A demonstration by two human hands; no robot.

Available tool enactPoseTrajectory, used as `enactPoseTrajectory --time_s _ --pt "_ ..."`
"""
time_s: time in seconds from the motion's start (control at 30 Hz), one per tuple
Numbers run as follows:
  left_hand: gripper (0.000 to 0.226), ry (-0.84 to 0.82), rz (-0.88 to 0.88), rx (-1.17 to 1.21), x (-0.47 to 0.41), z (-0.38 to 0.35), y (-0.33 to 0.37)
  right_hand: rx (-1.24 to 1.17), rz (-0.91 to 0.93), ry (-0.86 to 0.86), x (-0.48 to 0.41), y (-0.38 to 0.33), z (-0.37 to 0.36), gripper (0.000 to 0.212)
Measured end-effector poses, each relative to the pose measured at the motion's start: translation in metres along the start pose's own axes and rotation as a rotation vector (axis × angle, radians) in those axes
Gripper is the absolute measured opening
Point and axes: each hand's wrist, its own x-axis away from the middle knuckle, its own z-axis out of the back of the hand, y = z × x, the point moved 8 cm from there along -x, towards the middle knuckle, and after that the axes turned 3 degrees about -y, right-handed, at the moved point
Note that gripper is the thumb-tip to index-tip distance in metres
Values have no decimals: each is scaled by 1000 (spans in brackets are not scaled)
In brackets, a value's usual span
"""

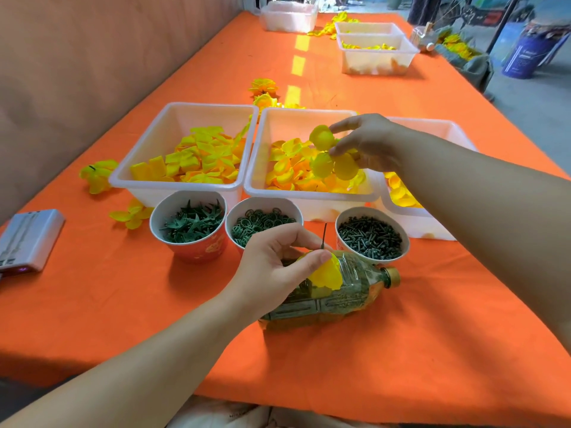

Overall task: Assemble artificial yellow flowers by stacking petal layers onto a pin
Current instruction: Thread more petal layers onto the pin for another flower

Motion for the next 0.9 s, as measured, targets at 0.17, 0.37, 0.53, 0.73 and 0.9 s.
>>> enactPoseTrajectory --time_s 0.17,0.37,0.53,0.73,0.9 --pt "4 -4 23 68 1 0 2 -99 20 19 12 4 -4 29" --pt "16 14 58 134 -1 5 0 -136 -14 -191 36 -2 -17 16" --pt "38 168 92 207 -8 26 14 -12 68 -257 58 -13 -26 27" --pt "78 297 318 235 -50 47 23 -175 189 -330 65 -18 -64 36" --pt "49 324 366 408 -57 50 17 -311 40 -350 62 -5 -25 60"
